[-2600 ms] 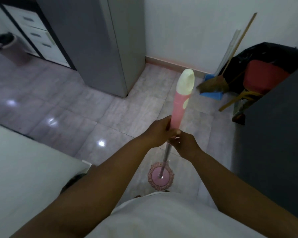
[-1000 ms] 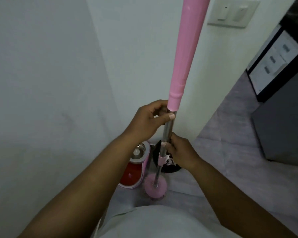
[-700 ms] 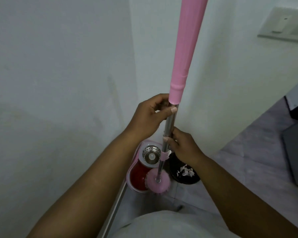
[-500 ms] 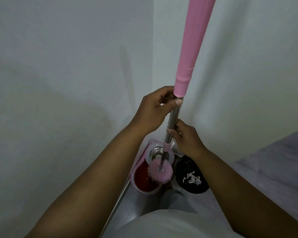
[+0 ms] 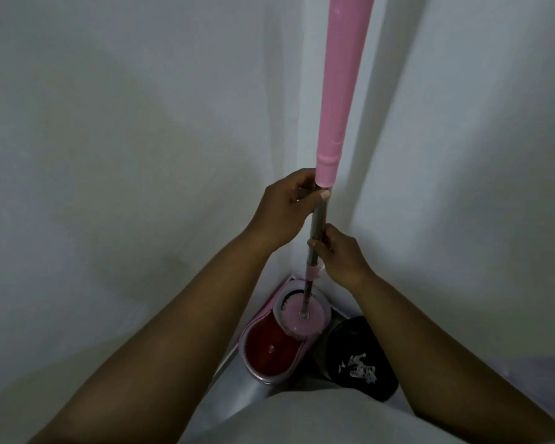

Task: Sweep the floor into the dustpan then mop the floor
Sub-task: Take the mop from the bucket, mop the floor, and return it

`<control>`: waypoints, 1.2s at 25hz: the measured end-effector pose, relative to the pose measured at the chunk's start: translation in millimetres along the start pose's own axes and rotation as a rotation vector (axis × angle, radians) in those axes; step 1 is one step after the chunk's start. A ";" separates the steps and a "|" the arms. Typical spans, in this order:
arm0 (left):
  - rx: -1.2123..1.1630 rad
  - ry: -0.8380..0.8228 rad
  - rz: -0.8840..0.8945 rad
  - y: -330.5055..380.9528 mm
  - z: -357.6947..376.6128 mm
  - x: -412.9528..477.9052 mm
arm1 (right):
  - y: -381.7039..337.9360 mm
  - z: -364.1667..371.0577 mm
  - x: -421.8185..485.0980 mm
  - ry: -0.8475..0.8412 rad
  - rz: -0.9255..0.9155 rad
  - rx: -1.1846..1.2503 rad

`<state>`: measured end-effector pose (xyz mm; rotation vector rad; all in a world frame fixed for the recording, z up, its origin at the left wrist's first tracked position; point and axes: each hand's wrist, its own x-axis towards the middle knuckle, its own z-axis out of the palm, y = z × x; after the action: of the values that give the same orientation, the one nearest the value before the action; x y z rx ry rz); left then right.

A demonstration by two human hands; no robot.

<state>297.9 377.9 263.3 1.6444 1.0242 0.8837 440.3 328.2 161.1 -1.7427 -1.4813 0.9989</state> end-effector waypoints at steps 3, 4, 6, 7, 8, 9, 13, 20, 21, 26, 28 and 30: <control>0.018 0.000 -0.070 -17.2 13.1 14.9 | 19.5 2.7 17.0 -0.050 0.063 0.004; 0.023 0.009 -0.083 -20.8 16.6 19.3 | 23.8 3.5 22.0 -0.055 0.066 -0.008; 0.030 0.034 -0.099 -25.5 20.5 30.0 | 28.5 3.0 33.2 -0.050 0.064 -0.036; 0.040 0.044 -0.105 -26.9 21.2 36.4 | 29.5 2.0 39.9 -0.050 0.067 -0.042; 0.052 0.051 -0.112 -27.8 21.6 42.0 | 30.1 0.9 46.1 -0.054 0.068 -0.052; 0.065 0.059 -0.121 -28.6 21.6 46.7 | 30.4 0.2 52.2 -0.063 0.065 -0.068; 0.114 0.099 -0.151 -31.1 20.7 60.0 | 30.5 1.8 73.9 -0.103 0.072 -0.109; 0.141 0.159 -0.209 -37.3 17.2 67.2 | 30.5 14.4 89.4 -0.072 0.103 -0.084; 0.148 0.170 -0.217 -37.6 16.4 67.4 | 28.9 16.1 90.7 -0.070 0.099 -0.091; 0.179 0.193 -0.248 -37.4 15.2 69.7 | 22.4 17.2 93.9 -0.098 0.109 -0.166; 0.196 0.200 -0.258 -37.5 16.0 69.8 | 22.7 18.6 87.3 -0.102 0.099 -0.153; 0.207 0.191 -0.279 -38.5 16.0 69.1 | 23.4 19.6 76.7 -0.104 0.098 -0.113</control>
<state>330.4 442.6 227.8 1.5554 1.4796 0.7769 441.2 399.8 120.1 -1.8848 -1.5561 1.0890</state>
